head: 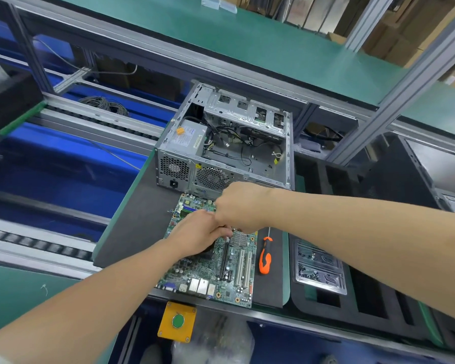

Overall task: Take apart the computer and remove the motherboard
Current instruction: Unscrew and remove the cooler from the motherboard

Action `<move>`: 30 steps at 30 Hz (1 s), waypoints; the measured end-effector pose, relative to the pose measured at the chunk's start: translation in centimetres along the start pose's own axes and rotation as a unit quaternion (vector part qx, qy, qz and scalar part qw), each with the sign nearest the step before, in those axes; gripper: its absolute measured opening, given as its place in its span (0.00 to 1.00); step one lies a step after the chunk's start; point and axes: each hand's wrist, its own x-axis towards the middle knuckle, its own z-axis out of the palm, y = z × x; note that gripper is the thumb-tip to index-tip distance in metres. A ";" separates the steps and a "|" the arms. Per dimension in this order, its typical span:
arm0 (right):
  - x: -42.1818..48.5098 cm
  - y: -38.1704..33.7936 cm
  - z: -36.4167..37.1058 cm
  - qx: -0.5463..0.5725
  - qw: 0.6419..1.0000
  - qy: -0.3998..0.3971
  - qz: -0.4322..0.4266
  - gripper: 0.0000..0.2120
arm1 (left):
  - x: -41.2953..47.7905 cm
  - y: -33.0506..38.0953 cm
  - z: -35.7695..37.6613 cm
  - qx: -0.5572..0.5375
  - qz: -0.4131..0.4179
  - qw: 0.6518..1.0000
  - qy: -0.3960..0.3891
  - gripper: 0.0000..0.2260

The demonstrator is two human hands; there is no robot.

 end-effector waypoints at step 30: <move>2.9 -4.3 -5.4 0.398 0.875 0.108 0.253 0.05 | -9.9 -7.2 -4.1 -0.137 -0.121 0.983 -0.024 0.12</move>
